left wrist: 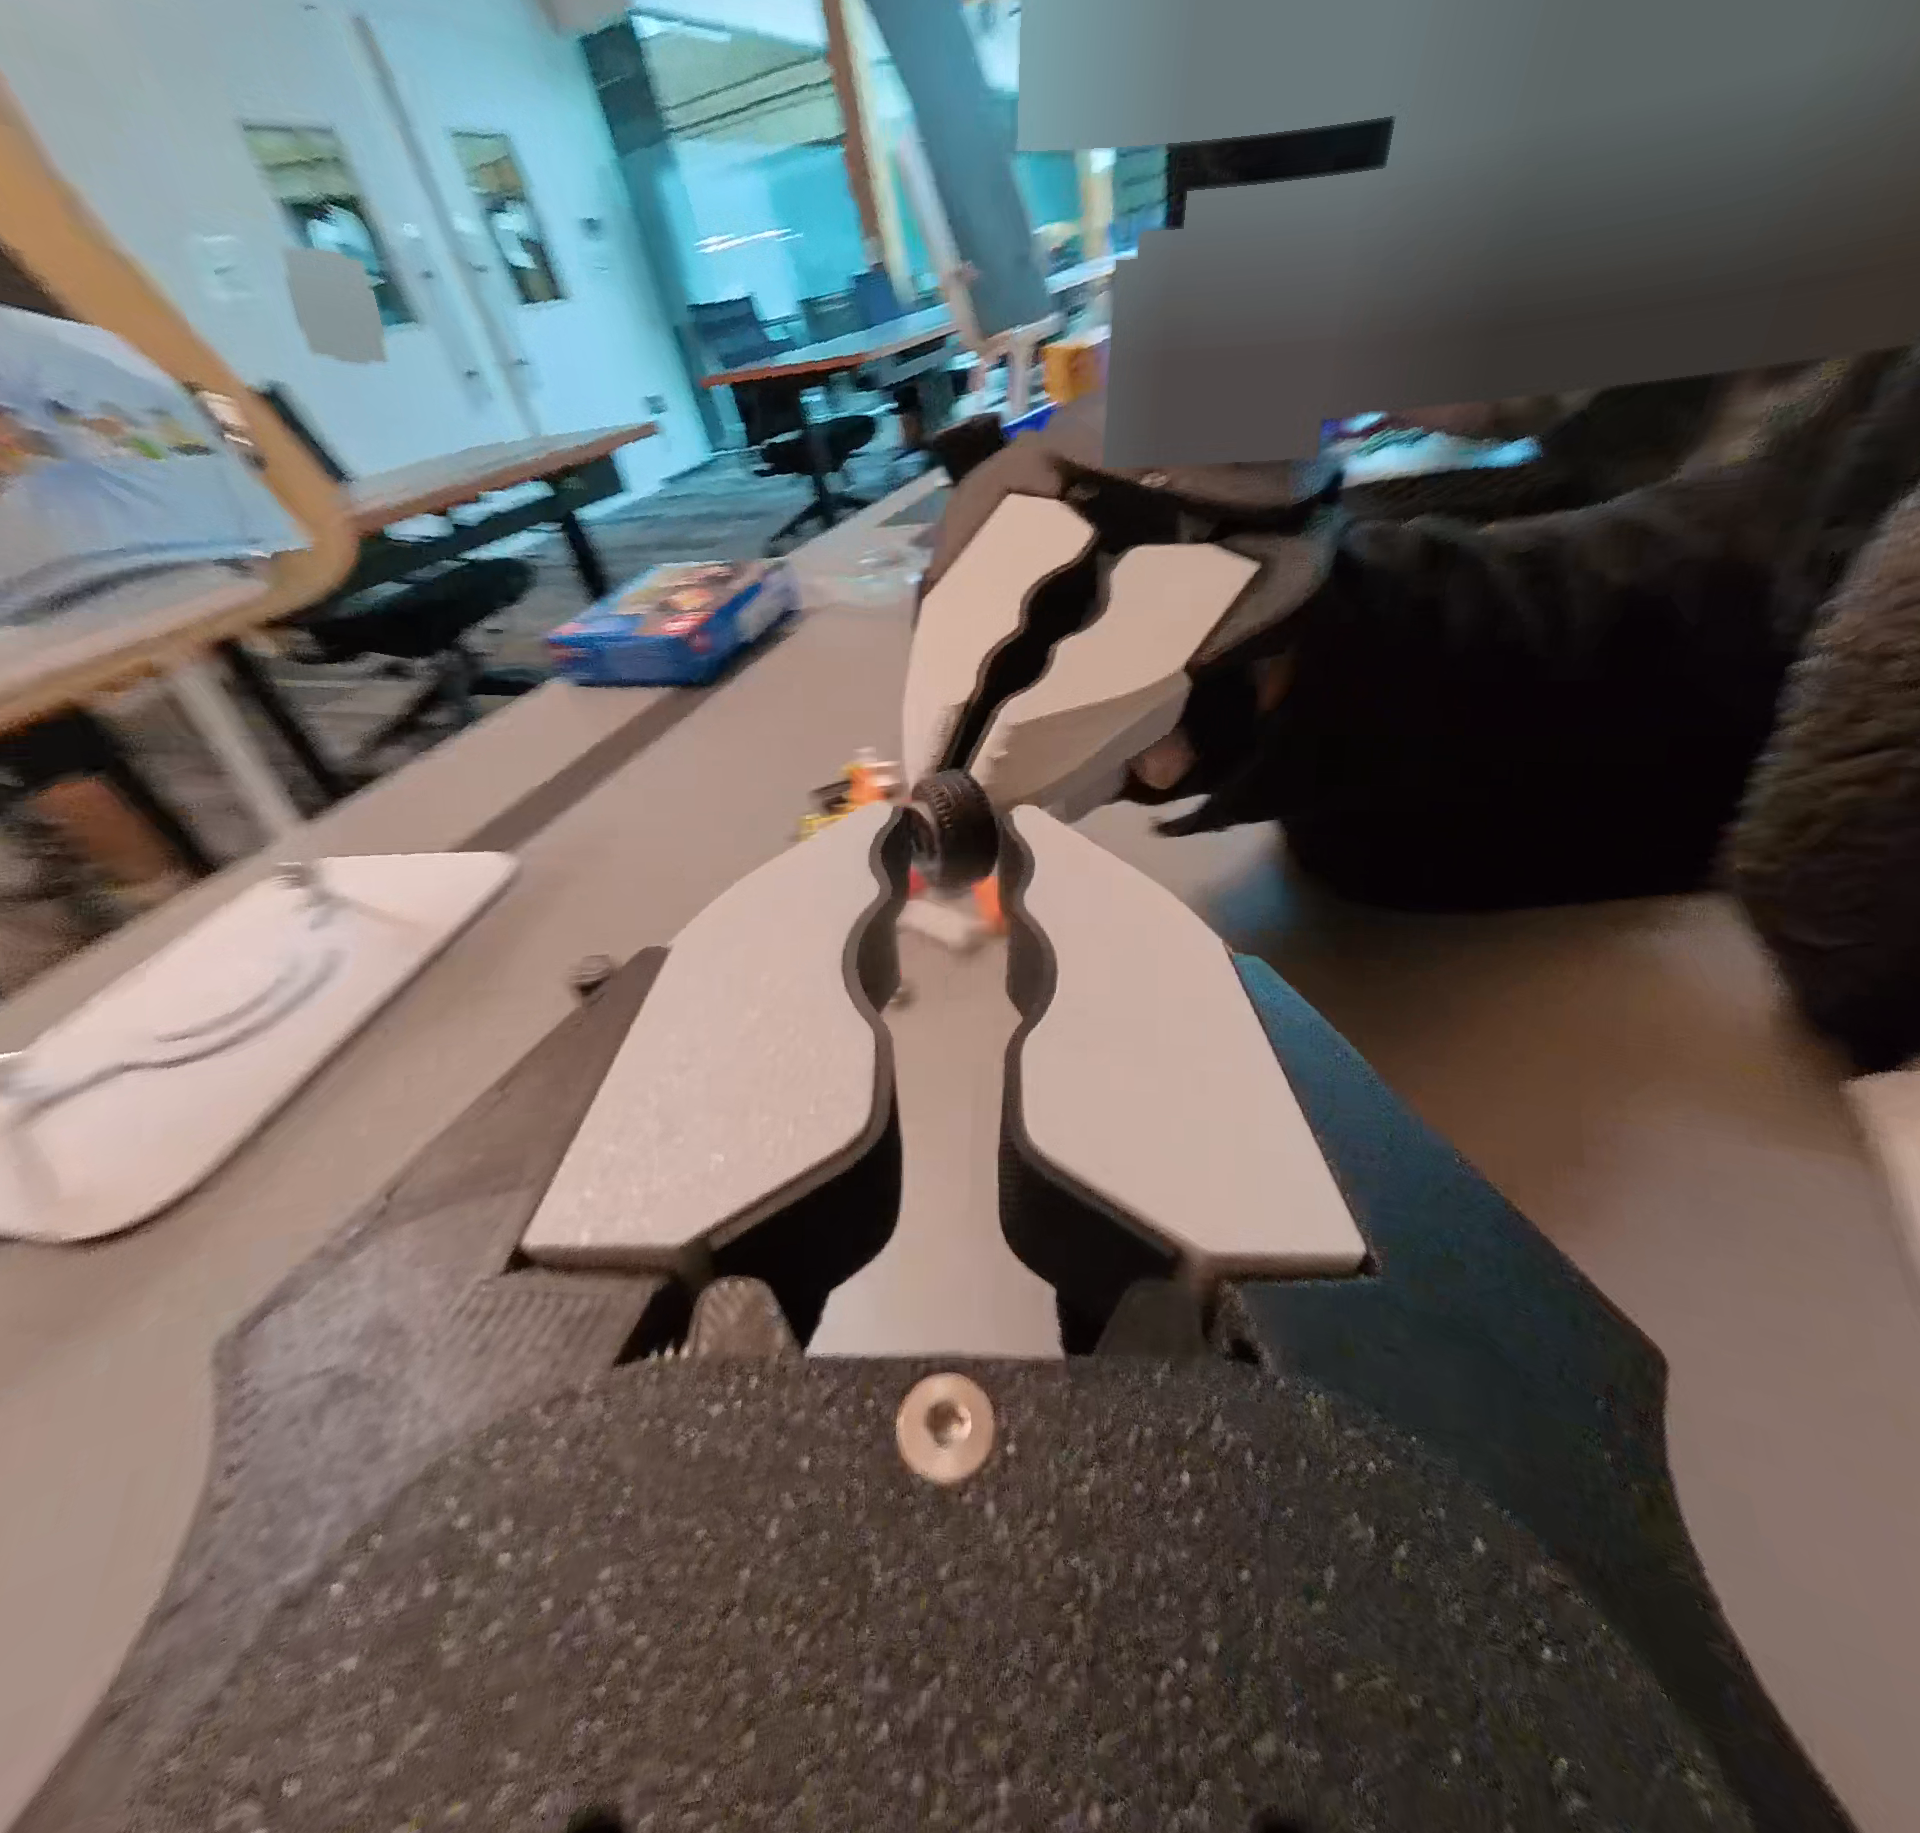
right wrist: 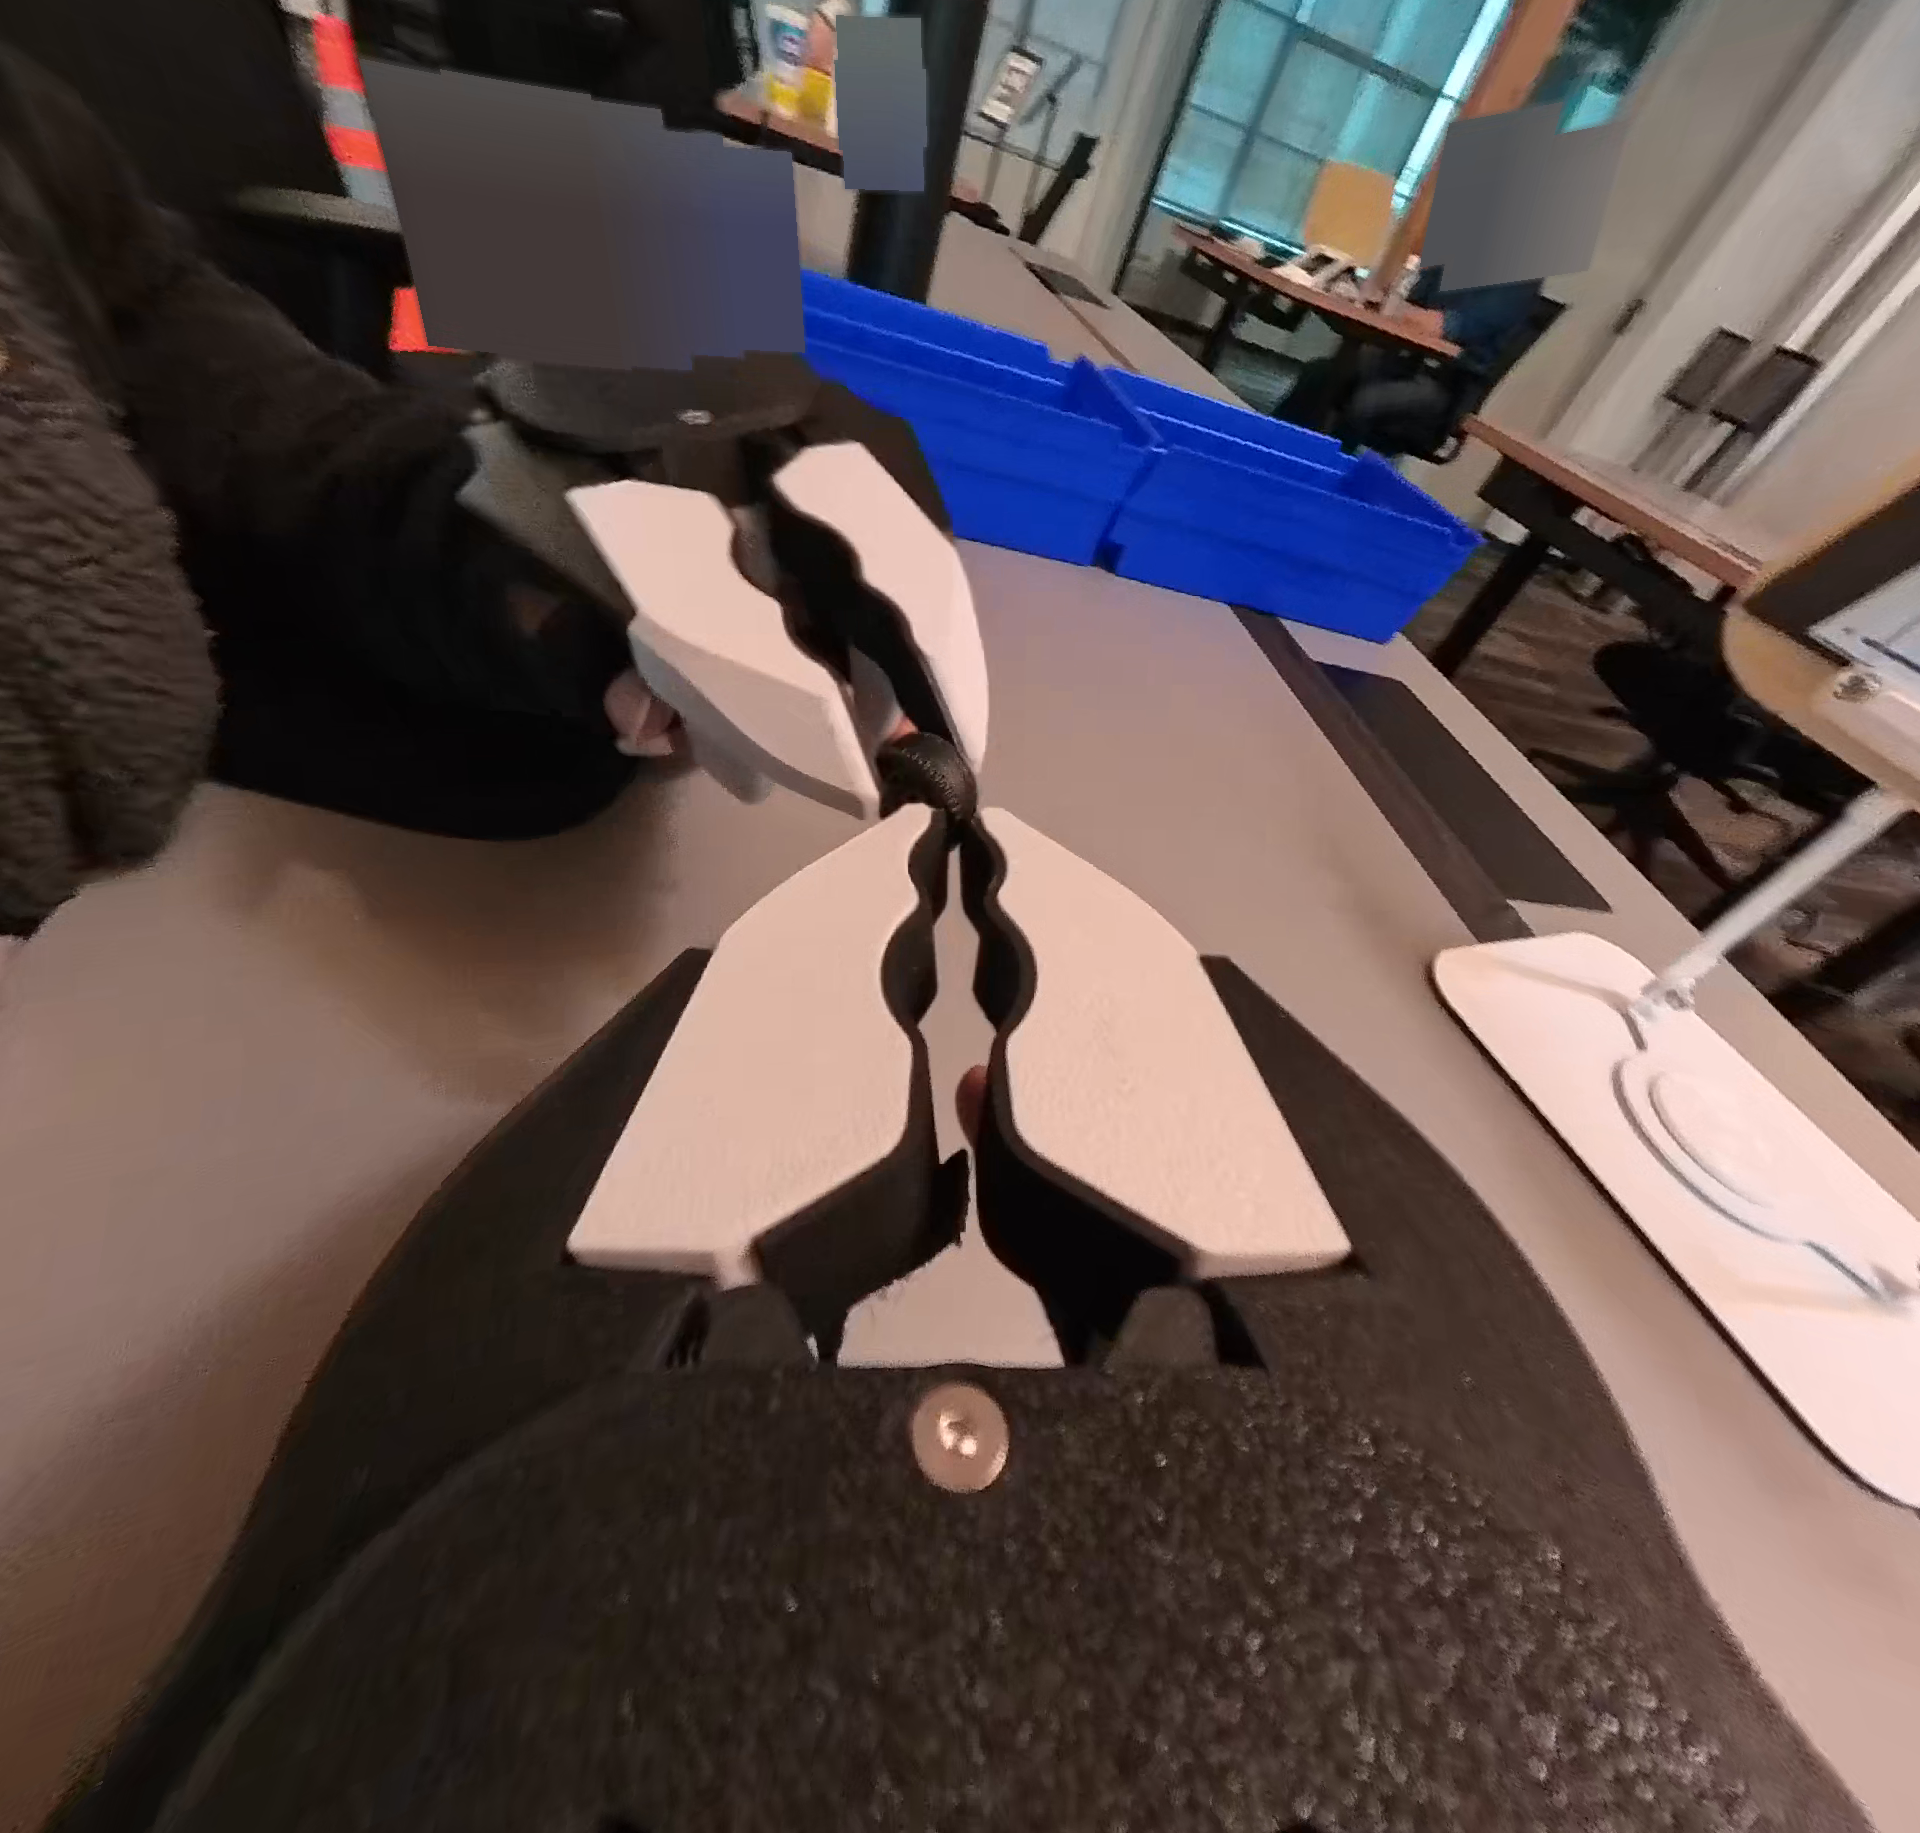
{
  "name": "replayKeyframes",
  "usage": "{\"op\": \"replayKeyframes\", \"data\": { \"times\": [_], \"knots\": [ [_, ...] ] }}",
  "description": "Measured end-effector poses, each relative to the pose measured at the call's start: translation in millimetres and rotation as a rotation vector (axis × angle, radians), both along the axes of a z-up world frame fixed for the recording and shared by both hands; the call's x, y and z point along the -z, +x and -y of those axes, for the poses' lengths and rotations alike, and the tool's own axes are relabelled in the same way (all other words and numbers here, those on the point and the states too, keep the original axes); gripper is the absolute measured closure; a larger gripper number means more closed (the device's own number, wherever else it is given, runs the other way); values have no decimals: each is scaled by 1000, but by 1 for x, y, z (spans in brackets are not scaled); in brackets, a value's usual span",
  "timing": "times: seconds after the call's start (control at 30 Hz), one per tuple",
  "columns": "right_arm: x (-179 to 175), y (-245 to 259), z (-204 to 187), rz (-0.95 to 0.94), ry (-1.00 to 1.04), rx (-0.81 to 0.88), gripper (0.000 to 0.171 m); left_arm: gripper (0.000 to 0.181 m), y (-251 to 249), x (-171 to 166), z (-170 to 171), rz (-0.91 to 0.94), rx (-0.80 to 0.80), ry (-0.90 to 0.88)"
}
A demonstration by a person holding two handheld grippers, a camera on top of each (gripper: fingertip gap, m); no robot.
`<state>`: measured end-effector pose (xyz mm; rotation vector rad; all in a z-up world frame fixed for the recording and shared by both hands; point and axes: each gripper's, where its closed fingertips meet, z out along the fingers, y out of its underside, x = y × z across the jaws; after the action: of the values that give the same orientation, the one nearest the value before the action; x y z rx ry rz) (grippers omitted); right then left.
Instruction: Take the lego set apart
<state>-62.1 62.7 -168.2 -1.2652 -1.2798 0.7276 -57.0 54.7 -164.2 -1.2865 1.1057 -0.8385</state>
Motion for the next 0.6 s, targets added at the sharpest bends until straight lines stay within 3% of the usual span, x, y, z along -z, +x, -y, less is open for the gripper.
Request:
{"op": "replayKeyframes", "data": {
  "times": [0.13, 0.23, 0.6],
  "knots": [
    [-4, 3, 16, 4, 3, -113, 169, 158, -4, -3, 15, 101, 259, -288],
    [-3, 1, 25, -1, -11, -168, 169, 158, -5, 1, 23, 91, 335, -312],
    [0, -2, 21, -7, -33, -127, 170, 162, -4, 7, 17, -17, 225, -151]
  ]
}}
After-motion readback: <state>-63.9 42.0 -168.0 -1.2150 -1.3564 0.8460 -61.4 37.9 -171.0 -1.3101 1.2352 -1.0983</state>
